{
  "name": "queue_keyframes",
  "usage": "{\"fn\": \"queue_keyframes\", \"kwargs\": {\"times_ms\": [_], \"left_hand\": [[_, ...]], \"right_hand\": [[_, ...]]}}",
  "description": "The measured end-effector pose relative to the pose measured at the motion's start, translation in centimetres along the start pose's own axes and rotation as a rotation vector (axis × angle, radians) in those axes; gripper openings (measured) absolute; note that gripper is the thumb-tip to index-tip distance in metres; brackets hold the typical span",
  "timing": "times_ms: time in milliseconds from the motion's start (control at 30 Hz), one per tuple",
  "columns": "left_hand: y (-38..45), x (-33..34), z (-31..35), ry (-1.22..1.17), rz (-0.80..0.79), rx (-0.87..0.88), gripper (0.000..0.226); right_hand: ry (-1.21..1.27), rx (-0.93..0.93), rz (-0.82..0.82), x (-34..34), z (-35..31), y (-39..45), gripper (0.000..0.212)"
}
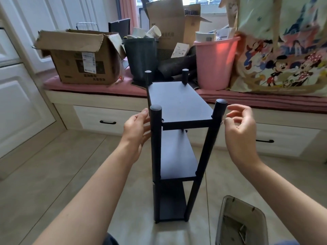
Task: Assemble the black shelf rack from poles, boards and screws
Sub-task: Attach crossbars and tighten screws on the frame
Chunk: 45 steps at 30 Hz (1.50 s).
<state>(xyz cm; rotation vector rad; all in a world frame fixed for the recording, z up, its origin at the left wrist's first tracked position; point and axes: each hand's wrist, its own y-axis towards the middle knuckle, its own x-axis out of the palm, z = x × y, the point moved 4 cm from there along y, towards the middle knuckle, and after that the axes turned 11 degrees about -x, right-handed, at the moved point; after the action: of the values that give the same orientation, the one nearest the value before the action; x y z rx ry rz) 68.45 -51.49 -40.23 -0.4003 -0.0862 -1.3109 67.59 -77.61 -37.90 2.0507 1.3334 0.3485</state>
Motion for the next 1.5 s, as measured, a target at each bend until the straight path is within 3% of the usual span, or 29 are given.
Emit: {"fn": "queue_keyframes", "kwargs": {"times_ms": [100, 300, 467, 667, 867, 1033, 1200, 1300, 1400, 1500], "left_hand": [[0.2, 0.9, -0.4, 0.012, -0.094, -0.108, 0.035], [-0.7, 2.6, -0.5, 0.018, -0.256, -0.193, 0.044], [-0.8, 2.5, -0.2, -0.078, -0.204, -0.149, 0.029], [-1.0, 2.2, 0.2, -0.171, -0.129, -0.035, 0.026], [-0.6, 1.6, 0.4, -0.194, -0.058, -0.061, 0.021], [-0.3, 0.3, 1.6, -0.100, -0.065, -0.086, 0.020], [0.0, -2.0, 2.4, -0.032, -0.117, -0.141, 0.026], [0.0, -2.9, 2.8, 0.003, -0.152, -0.167, 0.024], [-0.4, -3.5, 3.1, 0.017, -0.168, -0.191, 0.017], [-0.7, -4.1, 3.6, 0.039, -0.075, -0.145, 0.019]], "right_hand": [[-0.092, -0.153, -0.019, 0.2, -2.3, -0.1, 0.024], [-0.045, -0.137, -0.031, 0.8, -3.6, 0.4, 0.034], [0.043, -0.092, -0.041, 1.6, -3.2, 0.0, 0.036], [0.018, -0.148, -0.054, 2.3, -3.2, -0.4, 0.040], [0.066, -0.157, -0.062, 3.0, -3.4, -1.0, 0.041], [0.186, -0.143, -0.133, 3.1, -3.9, -1.1, 0.025], [0.303, 0.053, -0.164, 3.6, -2.5, -0.5, 0.017], [0.309, 0.335, -0.232, 4.8, -0.8, -0.6, 0.024], [0.543, 0.653, -0.282, 6.4, -0.8, -1.3, 0.034], [0.747, 0.788, -0.301, 7.8, -1.7, -1.6, 0.028]]}}
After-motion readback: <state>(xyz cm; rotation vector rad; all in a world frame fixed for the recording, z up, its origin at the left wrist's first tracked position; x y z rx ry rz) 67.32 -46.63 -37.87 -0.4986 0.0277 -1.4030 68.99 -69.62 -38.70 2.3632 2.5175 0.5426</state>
